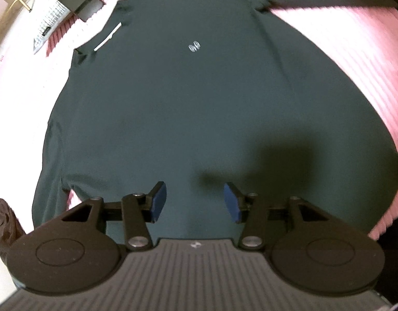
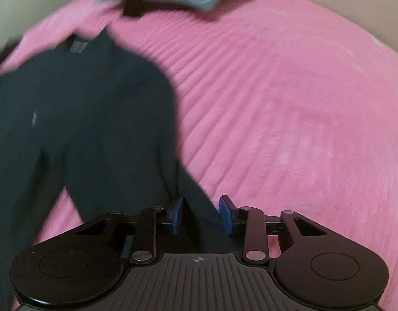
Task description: Fold clothes
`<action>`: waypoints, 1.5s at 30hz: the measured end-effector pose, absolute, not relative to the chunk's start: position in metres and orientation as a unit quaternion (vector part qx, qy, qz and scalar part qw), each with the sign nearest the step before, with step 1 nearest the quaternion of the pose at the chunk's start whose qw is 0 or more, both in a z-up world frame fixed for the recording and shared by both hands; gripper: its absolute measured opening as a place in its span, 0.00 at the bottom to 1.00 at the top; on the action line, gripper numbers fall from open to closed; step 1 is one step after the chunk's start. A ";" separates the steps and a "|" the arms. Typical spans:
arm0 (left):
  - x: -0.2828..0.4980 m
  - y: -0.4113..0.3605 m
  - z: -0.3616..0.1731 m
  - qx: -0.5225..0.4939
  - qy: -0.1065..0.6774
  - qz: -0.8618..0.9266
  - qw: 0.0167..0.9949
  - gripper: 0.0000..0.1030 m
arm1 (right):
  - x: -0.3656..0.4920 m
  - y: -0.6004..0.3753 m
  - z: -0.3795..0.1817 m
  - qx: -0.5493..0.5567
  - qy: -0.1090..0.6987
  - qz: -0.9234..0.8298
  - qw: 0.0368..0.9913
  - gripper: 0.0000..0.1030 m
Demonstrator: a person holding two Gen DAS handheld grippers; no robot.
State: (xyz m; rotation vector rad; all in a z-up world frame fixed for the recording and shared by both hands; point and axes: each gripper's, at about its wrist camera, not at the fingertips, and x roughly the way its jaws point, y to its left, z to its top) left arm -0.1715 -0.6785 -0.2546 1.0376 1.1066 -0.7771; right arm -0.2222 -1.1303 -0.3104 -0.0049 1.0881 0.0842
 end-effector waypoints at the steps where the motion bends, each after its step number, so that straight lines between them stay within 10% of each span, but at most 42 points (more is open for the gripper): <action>1: -0.166 -0.680 -0.253 0.455 0.485 -0.344 0.663 0.46 | -0.223 -1.129 -0.311 -0.006 0.517 0.039 0.855 0.00; 23: -0.162 -0.636 -0.230 0.431 0.500 -0.305 0.686 0.57 | -0.349 -1.124 -0.303 0.124 0.493 -0.244 0.826 0.01; 27: -0.160 -0.606 -0.213 0.423 0.502 -0.282 0.700 0.59 | -0.358 -1.088 -0.275 0.134 0.494 -0.233 0.827 0.76; 45: -0.171 -0.415 -0.182 0.400 0.512 -0.275 0.709 0.61 | -0.390 -0.847 -0.180 0.150 0.513 -0.173 0.827 0.76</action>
